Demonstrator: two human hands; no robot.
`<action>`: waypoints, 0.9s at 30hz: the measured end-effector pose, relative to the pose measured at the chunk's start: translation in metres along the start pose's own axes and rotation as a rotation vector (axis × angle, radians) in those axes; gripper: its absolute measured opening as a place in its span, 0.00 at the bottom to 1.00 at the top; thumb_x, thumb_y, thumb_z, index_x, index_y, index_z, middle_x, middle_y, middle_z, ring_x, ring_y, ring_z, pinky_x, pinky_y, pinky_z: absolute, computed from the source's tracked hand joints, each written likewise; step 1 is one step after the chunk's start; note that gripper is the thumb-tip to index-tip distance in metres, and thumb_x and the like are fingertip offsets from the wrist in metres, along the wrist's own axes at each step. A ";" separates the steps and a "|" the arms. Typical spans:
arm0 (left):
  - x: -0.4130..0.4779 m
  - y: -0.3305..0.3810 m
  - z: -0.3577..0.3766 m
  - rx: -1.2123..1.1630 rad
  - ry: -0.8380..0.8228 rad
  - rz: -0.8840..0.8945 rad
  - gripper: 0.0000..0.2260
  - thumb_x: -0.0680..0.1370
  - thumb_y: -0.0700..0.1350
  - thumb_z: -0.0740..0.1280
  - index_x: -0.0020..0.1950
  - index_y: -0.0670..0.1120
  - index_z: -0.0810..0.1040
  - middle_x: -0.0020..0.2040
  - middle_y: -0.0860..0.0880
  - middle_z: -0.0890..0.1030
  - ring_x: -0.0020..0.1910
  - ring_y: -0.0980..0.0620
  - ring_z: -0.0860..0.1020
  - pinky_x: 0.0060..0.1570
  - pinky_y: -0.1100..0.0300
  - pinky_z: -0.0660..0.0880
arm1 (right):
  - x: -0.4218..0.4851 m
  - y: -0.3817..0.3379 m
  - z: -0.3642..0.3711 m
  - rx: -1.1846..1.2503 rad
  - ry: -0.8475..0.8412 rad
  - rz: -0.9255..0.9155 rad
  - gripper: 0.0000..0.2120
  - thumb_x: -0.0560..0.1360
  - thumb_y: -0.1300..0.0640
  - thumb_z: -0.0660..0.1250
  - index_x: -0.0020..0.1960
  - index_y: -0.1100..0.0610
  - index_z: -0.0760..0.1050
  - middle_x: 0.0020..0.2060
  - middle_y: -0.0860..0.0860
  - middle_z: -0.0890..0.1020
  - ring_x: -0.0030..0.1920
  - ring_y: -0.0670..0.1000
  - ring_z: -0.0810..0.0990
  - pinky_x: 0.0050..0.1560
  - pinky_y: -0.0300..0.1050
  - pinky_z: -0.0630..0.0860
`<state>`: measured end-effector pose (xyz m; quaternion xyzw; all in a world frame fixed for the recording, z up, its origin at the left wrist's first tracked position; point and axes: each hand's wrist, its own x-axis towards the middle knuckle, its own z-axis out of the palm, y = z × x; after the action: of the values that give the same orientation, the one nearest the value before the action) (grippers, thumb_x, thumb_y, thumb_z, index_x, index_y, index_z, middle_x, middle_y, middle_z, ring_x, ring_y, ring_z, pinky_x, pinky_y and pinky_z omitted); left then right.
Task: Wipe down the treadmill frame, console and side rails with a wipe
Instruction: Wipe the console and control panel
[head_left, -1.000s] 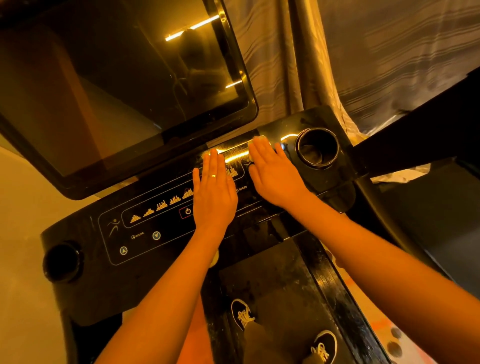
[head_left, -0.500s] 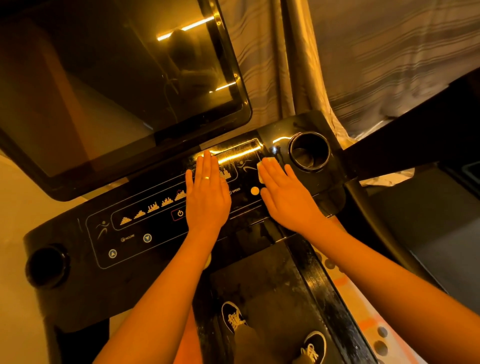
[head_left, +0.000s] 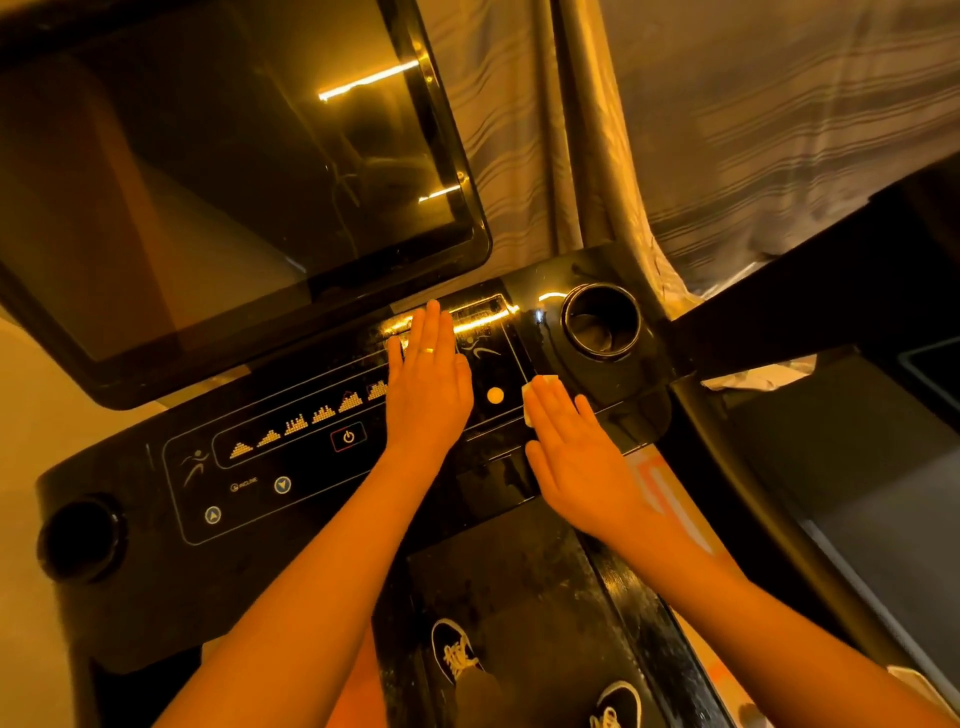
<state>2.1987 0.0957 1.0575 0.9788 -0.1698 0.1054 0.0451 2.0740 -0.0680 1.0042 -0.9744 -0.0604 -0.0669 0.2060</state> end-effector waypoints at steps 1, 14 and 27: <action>0.001 0.003 0.002 0.010 0.001 -0.021 0.25 0.85 0.49 0.51 0.82 0.44 0.54 0.82 0.44 0.52 0.81 0.46 0.50 0.77 0.46 0.45 | 0.007 0.000 -0.002 -0.003 -0.002 -0.001 0.29 0.84 0.48 0.44 0.81 0.57 0.46 0.81 0.54 0.47 0.80 0.53 0.42 0.77 0.50 0.40; 0.002 0.006 0.009 0.066 0.034 -0.053 0.26 0.85 0.49 0.49 0.82 0.43 0.53 0.82 0.44 0.53 0.81 0.47 0.51 0.76 0.47 0.43 | 0.145 -0.001 -0.030 -0.029 0.062 -0.025 0.27 0.84 0.52 0.50 0.80 0.63 0.54 0.79 0.61 0.57 0.80 0.59 0.52 0.78 0.59 0.54; 0.000 0.008 0.008 0.044 0.036 -0.053 0.25 0.85 0.48 0.50 0.82 0.43 0.54 0.82 0.44 0.53 0.81 0.47 0.50 0.77 0.47 0.43 | 0.127 0.003 -0.031 -0.022 0.058 -0.031 0.27 0.84 0.53 0.52 0.79 0.63 0.55 0.79 0.60 0.58 0.80 0.59 0.54 0.77 0.57 0.52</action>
<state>2.1977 0.0877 1.0503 0.9816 -0.1407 0.1255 0.0296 2.1961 -0.0720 1.0505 -0.9733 -0.0686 -0.0988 0.1957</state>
